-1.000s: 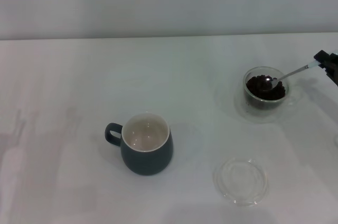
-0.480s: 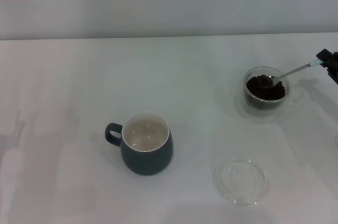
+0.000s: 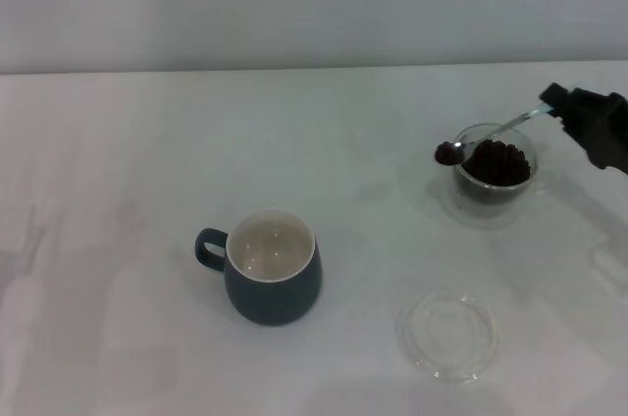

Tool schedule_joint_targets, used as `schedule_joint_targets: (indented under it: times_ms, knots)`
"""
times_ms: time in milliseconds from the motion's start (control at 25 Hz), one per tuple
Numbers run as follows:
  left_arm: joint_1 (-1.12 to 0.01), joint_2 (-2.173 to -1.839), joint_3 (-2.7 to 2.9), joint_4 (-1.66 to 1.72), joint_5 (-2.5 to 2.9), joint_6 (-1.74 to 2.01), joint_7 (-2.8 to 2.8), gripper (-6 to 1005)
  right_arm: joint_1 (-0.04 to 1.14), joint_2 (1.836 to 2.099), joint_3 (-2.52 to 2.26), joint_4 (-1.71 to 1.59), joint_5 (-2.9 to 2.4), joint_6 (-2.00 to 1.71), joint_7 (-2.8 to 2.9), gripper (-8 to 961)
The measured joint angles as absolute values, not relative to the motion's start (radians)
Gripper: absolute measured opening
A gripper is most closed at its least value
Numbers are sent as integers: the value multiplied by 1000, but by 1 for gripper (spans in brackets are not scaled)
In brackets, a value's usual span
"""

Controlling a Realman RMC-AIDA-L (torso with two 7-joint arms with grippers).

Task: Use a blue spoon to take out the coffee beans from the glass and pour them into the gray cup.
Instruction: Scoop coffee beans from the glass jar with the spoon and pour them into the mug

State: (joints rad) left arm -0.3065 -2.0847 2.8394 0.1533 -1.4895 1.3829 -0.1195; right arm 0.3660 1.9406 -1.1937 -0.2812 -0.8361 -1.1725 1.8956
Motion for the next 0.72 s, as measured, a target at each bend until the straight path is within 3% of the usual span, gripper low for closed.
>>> schedule_joint_targets:
  times_ms: [320,600,720]
  knots:
    - [-305,-2085,2838,153,-1490,1382,-90,873,399,1959,-1274,-285,-836,-1211,1907,141]
    - [-305,-2083,2839,153,-1489,1382,-89,873,425,2006,-1342,-292,-836,-1229,1903,141]
    - [-305,-2083,2839,153,-1488,1382,-89,873,437,2012,-1372,-297,-836,-1227,1902,141]
